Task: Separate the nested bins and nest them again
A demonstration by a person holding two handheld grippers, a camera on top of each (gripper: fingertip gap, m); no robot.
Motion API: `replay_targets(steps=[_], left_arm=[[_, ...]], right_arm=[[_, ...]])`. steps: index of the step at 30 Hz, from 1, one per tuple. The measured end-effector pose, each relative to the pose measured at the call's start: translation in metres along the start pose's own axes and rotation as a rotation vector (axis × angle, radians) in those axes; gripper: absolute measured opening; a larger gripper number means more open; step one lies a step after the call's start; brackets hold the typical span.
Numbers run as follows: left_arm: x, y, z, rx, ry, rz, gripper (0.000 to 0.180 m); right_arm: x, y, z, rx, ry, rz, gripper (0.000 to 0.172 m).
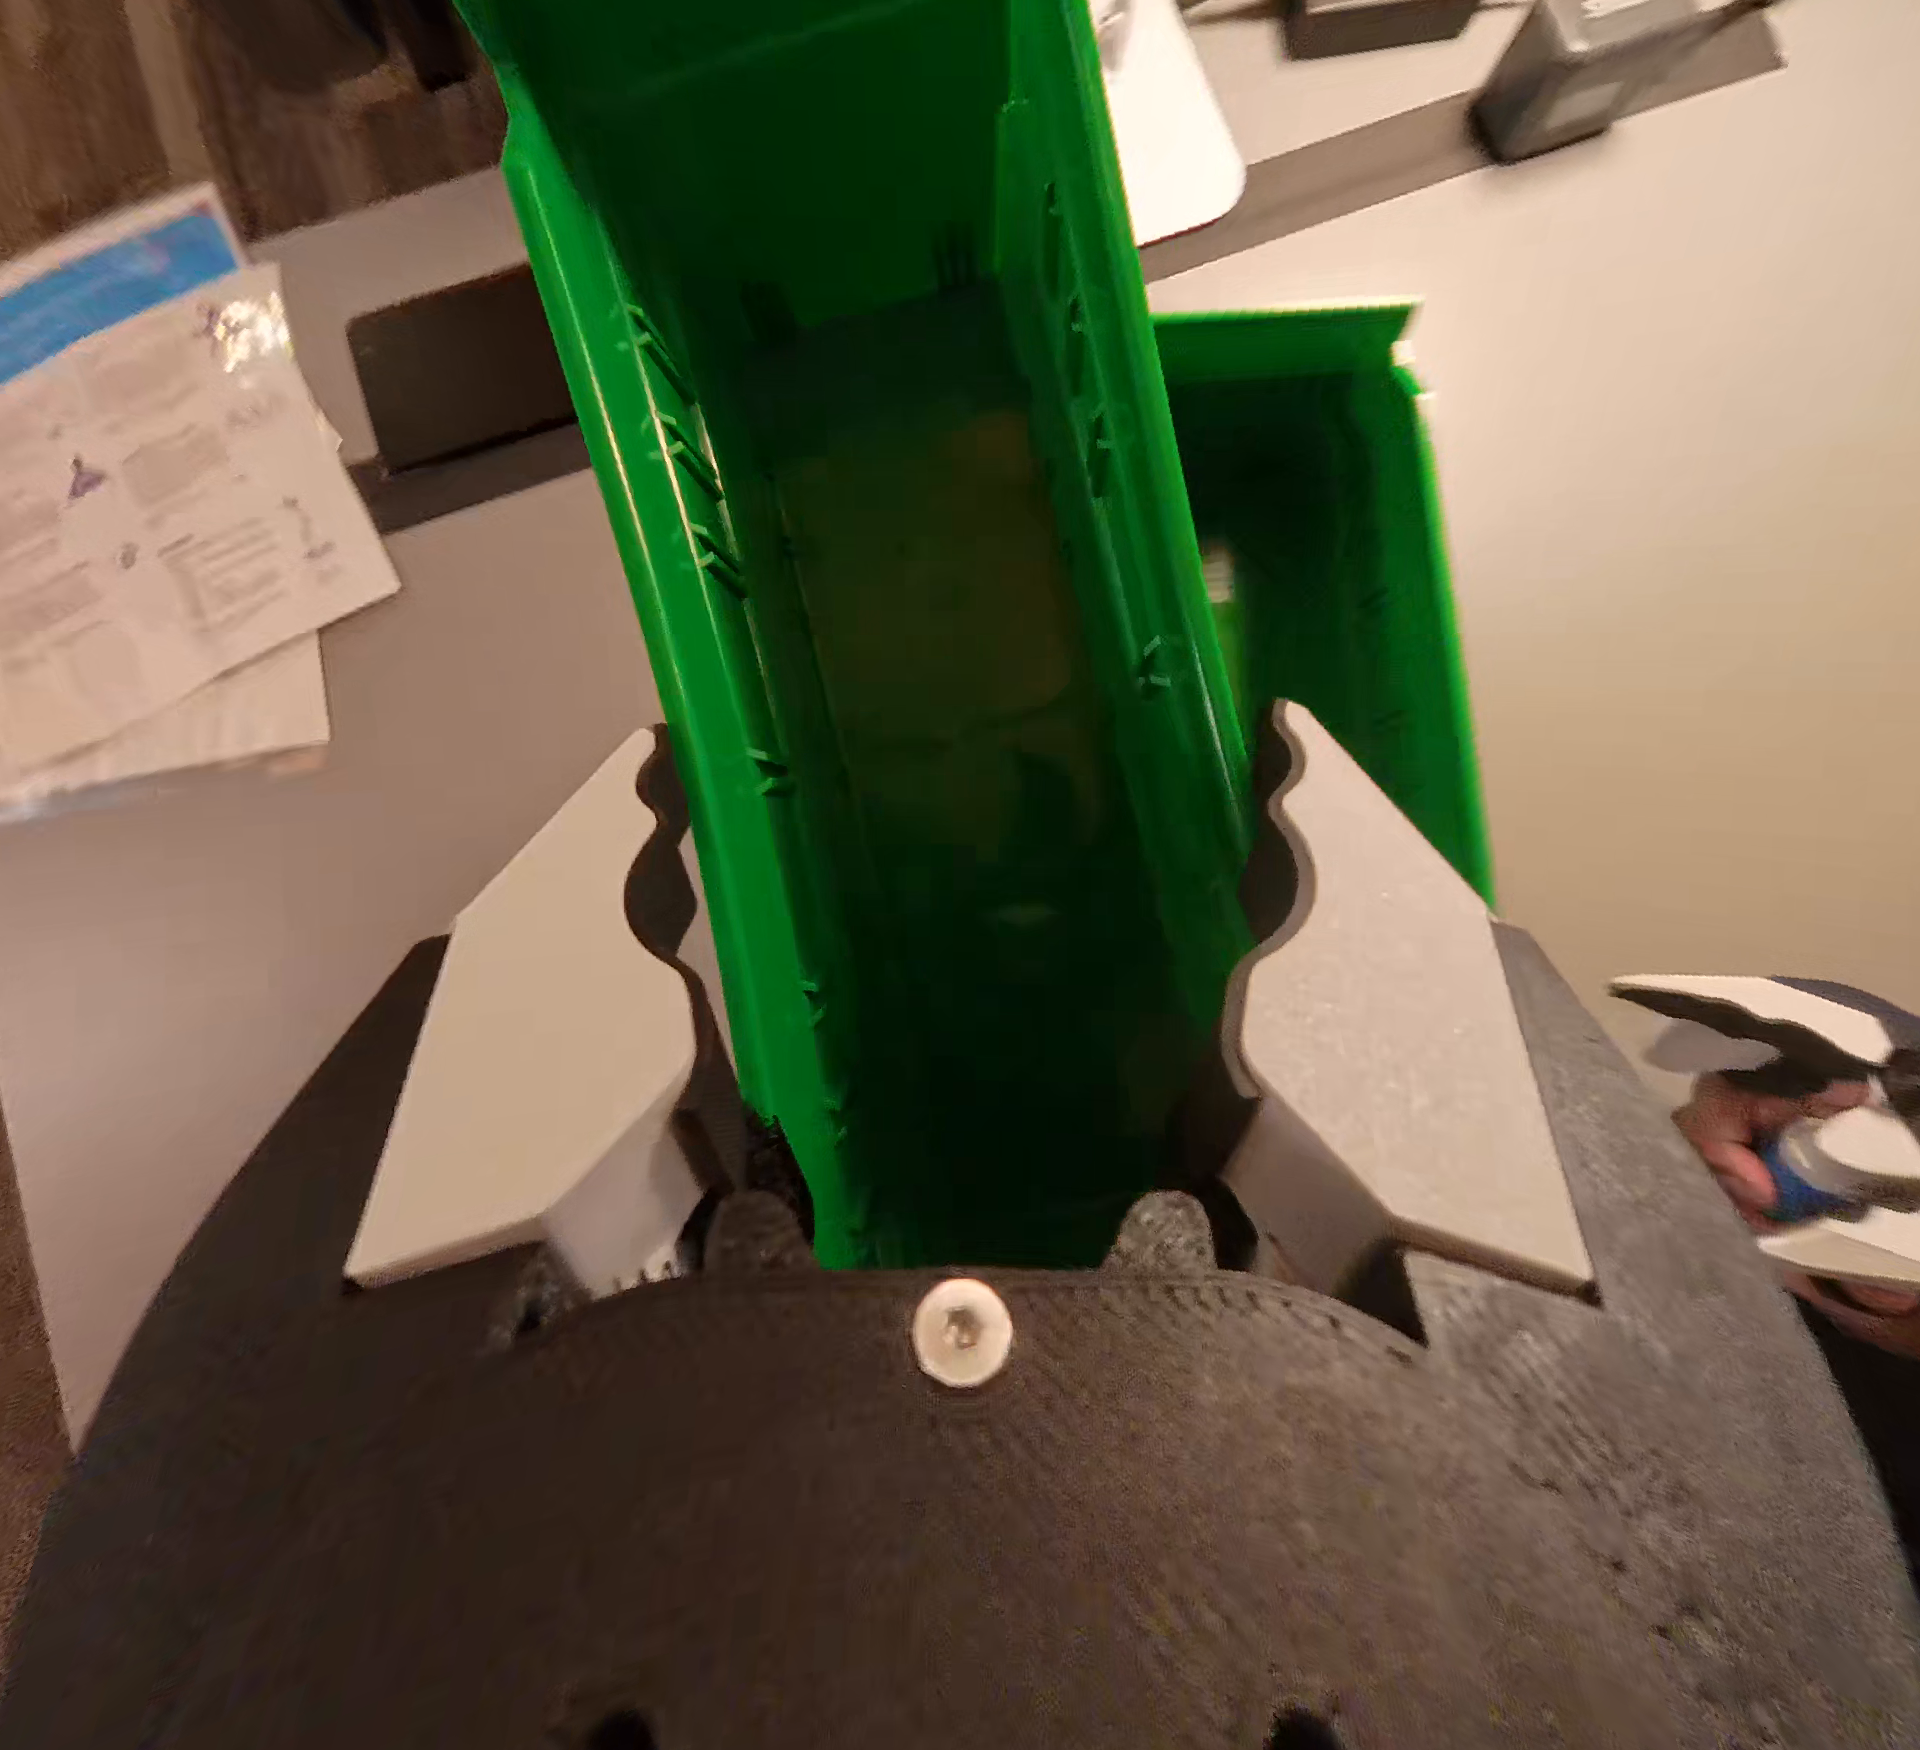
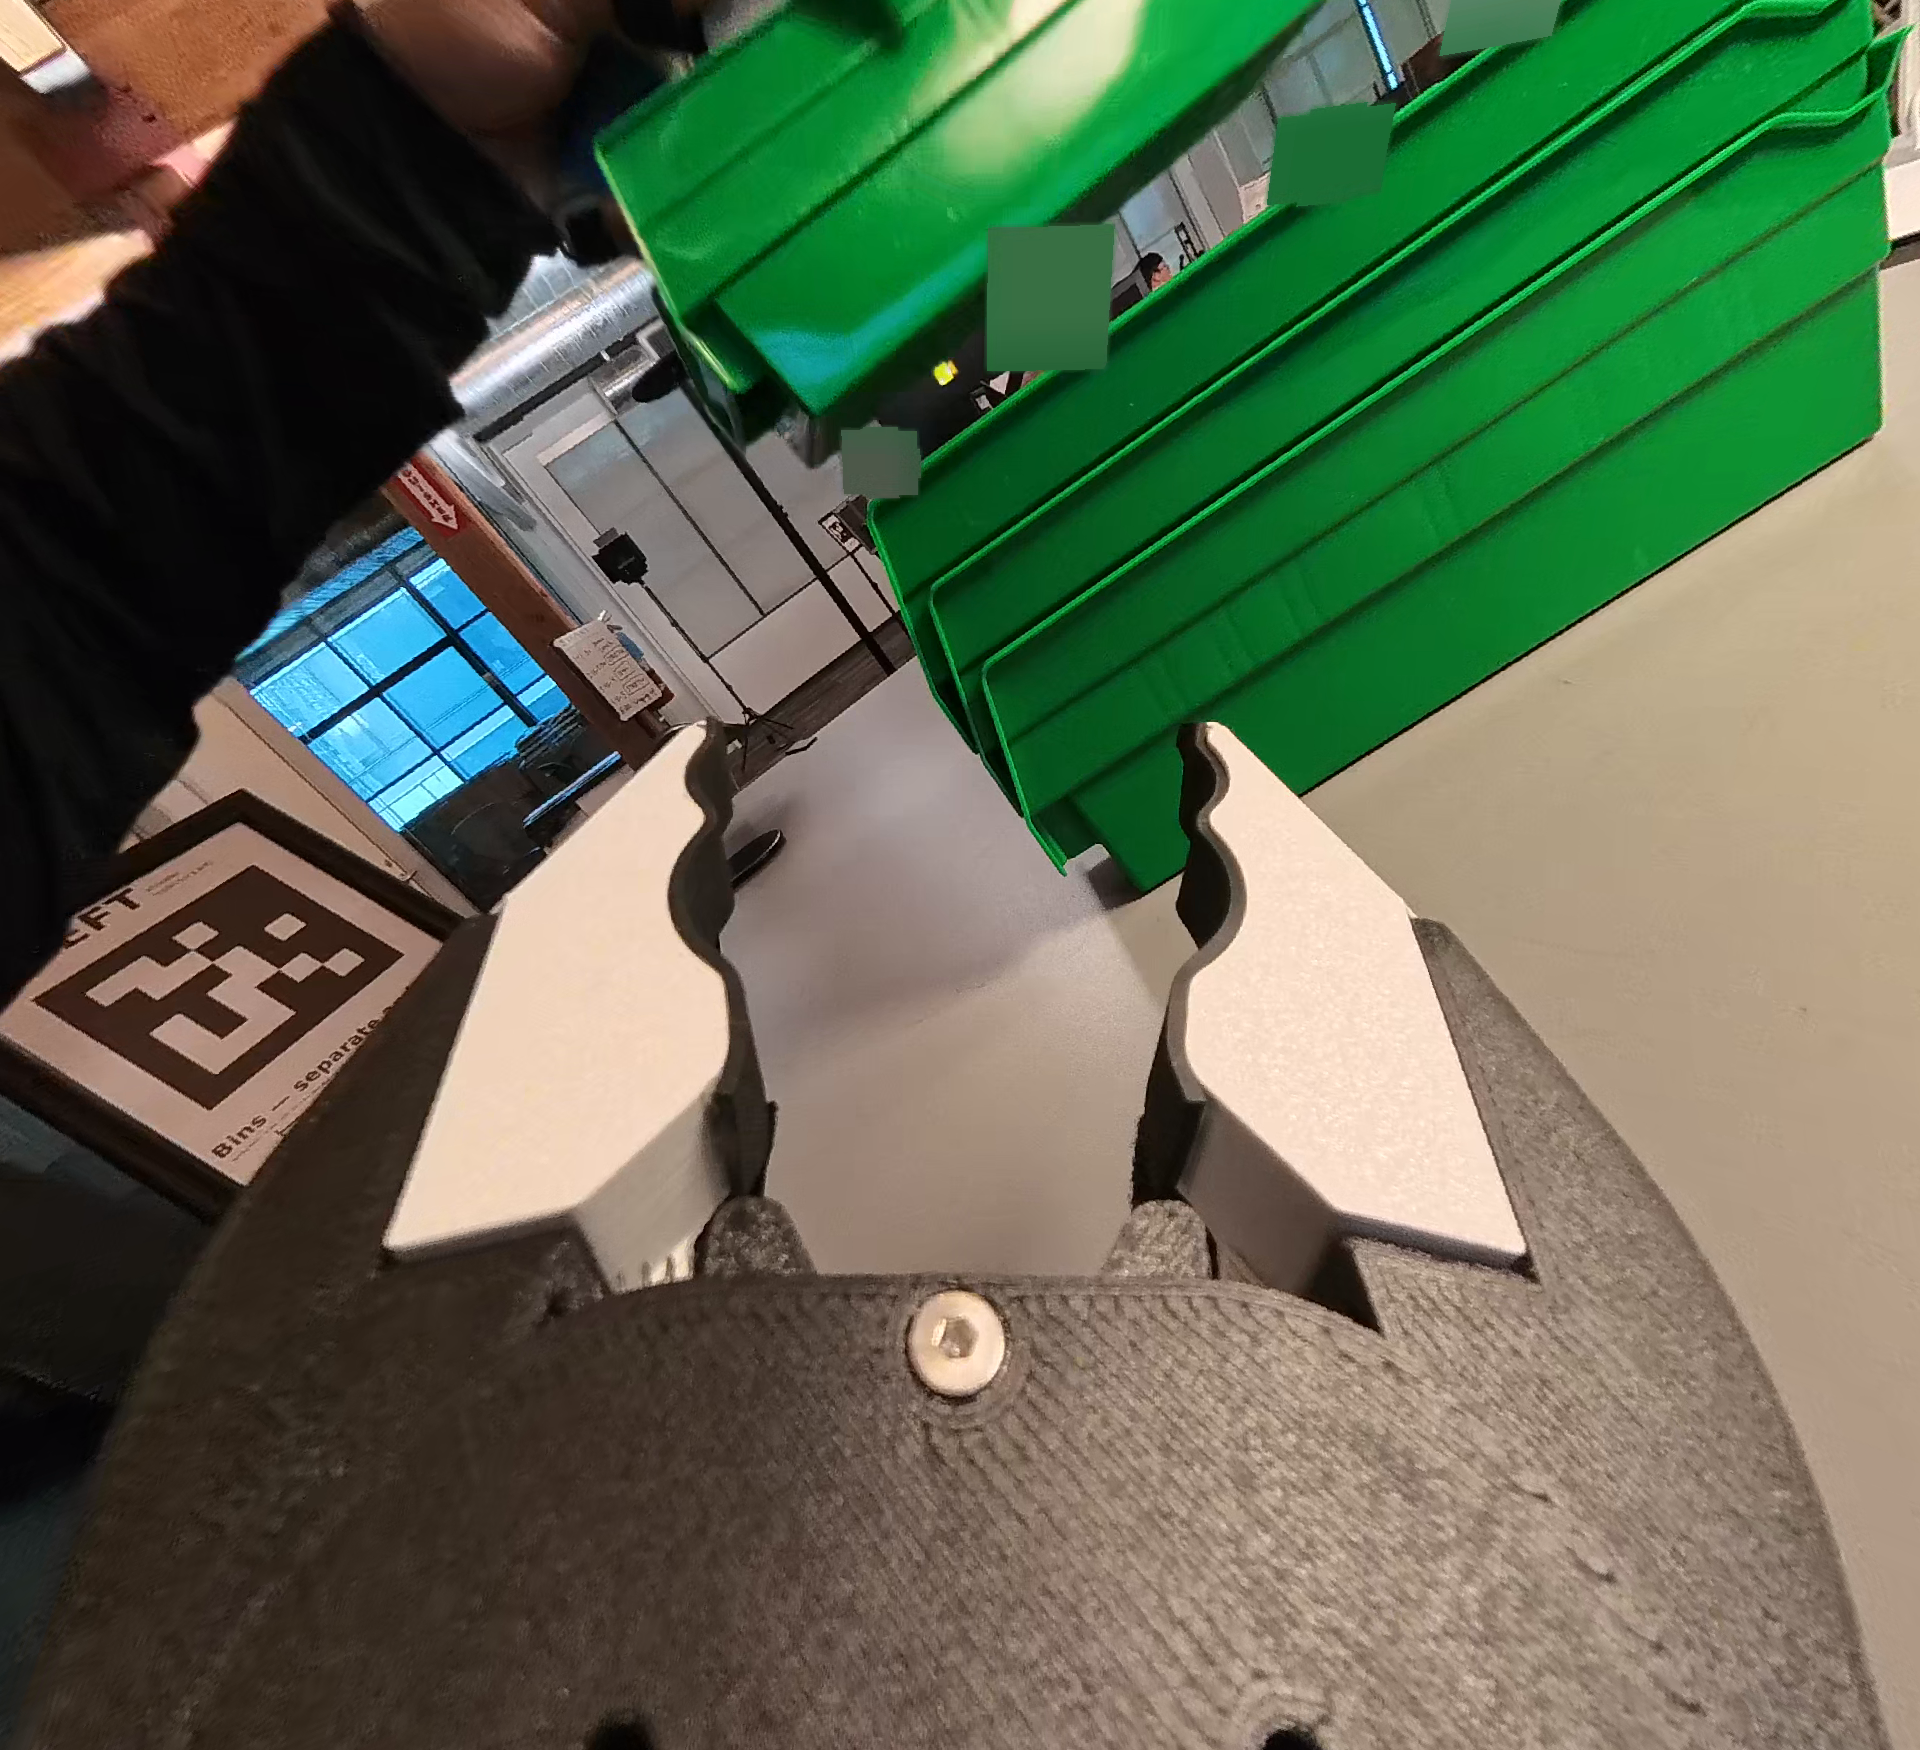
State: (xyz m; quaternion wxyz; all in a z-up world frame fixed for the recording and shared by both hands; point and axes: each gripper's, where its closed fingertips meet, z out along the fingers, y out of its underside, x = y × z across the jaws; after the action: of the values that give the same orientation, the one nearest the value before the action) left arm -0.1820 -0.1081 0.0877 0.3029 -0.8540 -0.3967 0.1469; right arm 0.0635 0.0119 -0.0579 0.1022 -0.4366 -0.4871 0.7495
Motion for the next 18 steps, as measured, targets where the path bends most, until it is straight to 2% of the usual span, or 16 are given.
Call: replay_targets(steps=[5,9,13,18], left_arm=[[-0.072,0.059,0.034,-0.045,-0.039,-0.13,0.107],[-0.114,0.113,0.066,-0.111,-0.083,-0.179,0.109],[-0.14,0.155,0.086,-0.167,-0.117,-0.157,0.109],[-0.155,0.18,0.099,-0.162,-0.136,-0.15,0.115]], right_arm=[[0.0,0.001,0.0,-0.002,0.002,-0.003,0.087],[0.001,0.001,0.001,-0.005,0.006,-0.001,0.087],[0.001,0.002,0.001,-0.01,0.009,0.0,0.087],[0.002,0.003,0.002,-0.017,0.011,0.0,0.088]])
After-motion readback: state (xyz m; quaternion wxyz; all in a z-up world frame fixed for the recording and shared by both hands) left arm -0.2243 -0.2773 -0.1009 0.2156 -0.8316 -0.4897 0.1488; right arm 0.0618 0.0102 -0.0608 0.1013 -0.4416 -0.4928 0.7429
